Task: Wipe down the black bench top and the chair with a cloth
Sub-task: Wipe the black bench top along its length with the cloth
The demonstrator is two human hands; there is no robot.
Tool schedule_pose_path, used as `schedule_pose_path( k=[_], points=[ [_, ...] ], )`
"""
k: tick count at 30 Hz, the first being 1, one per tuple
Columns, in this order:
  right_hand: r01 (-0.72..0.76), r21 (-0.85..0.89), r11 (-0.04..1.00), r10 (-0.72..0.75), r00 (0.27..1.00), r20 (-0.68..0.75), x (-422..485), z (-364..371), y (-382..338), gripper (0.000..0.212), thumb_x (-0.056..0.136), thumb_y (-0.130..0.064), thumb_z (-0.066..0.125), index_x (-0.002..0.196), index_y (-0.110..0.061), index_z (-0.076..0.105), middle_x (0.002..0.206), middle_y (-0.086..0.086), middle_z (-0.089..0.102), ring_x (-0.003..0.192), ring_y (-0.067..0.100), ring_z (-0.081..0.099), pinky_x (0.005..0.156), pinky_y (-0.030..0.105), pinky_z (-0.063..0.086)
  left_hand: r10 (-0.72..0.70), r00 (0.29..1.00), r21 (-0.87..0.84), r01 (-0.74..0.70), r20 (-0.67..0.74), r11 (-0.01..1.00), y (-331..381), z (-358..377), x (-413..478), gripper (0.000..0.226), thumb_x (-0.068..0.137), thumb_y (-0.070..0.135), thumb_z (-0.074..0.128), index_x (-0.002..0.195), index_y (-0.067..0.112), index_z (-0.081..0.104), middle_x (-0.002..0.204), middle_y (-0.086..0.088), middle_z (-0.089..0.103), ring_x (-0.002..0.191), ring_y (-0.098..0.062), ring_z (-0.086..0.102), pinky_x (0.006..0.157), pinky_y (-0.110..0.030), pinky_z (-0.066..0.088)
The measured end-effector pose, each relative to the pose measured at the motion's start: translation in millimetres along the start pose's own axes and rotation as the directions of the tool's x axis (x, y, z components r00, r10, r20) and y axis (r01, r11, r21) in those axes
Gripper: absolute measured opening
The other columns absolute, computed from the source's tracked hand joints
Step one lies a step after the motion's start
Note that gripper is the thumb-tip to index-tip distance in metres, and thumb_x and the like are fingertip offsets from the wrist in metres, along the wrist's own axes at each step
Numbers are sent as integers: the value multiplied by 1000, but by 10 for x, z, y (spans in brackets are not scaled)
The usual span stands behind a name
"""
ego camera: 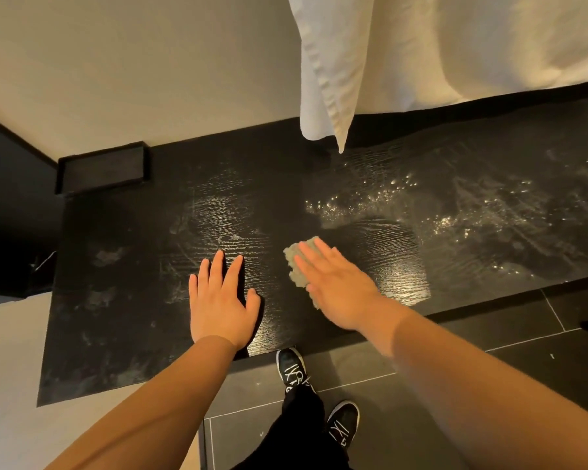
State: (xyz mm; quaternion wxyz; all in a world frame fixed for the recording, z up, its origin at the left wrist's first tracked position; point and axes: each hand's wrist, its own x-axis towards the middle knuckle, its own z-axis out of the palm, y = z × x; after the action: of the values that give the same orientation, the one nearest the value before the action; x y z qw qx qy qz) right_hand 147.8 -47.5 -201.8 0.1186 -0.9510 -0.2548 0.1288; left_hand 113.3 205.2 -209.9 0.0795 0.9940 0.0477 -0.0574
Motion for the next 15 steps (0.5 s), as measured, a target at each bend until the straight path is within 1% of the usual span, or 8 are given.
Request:
schedule_pose_path(
  k=[2,5,7,8,10,12,13,15],
  points=[
    [-83,32,996,85,995,-52,74,-121,274,70,106,-21,42,166,-18,7,174,3,3,160,28,-4,130,47,6,-5,1000,-13,5,1,1000,-7,-4,6,73,96,59,31,164,34,32,176,-4,17,163,-30,8,132,-53,8],
    [-352,29,936,353,931,-92,157,-251,669,65,106,-24,38,164,-14,10,172,9,7,159,33,1,128,54,17,-7,1000,-12,7,12,1000,12,-2,0,73,95,59,30,164,34,32,176,-4,17,163,-30,8,132,-54,8],
    [-460,38,887,461,883,-90,231,-269,646,67,106,-26,37,164,-10,9,172,12,5,159,38,-1,128,55,13,-12,1000,-13,13,19,1000,12,-5,9,74,95,59,29,164,34,32,176,-4,16,163,-30,7,132,-53,8],
    [-462,60,885,466,880,-89,257,-260,546,69,105,-26,39,164,-11,6,172,12,4,158,39,-3,129,55,11,-12,1000,-14,13,21,1000,8,-7,3,74,95,58,29,164,34,31,176,-4,16,163,-30,7,132,-53,8],
    [-349,68,935,355,931,-92,250,-209,224,73,104,-25,39,166,-14,2,173,10,2,158,39,-4,129,54,8,-7,1000,-11,8,19,1000,5,-11,1,74,95,58,30,164,34,31,176,-4,16,163,-30,7,132,-54,8],
    [-128,4,992,128,989,-70,196,-109,-97,72,103,-29,41,166,-15,9,172,11,10,158,40,3,127,54,14,-10,1000,-12,10,23,1000,8,-6,8,74,95,57,30,165,33,31,177,-3,14,163,-29,6,132,-54,8],
    [-41,-29,999,40,999,-36,189,-64,-196,72,103,-32,42,165,-15,11,172,11,14,158,39,6,126,53,15,-12,1000,-14,12,26,1000,10,-1,8,74,95,57,29,165,33,31,177,-3,13,163,-29,5,132,-54,7],
    [48,-58,997,-46,998,34,243,-13,-222,68,106,-34,41,165,-16,14,173,8,13,160,36,4,128,50,12,-10,999,-4,10,32,1000,7,10,7,74,96,58,27,166,33,28,178,-3,10,164,-28,2,132,-54,5]
  ],
)
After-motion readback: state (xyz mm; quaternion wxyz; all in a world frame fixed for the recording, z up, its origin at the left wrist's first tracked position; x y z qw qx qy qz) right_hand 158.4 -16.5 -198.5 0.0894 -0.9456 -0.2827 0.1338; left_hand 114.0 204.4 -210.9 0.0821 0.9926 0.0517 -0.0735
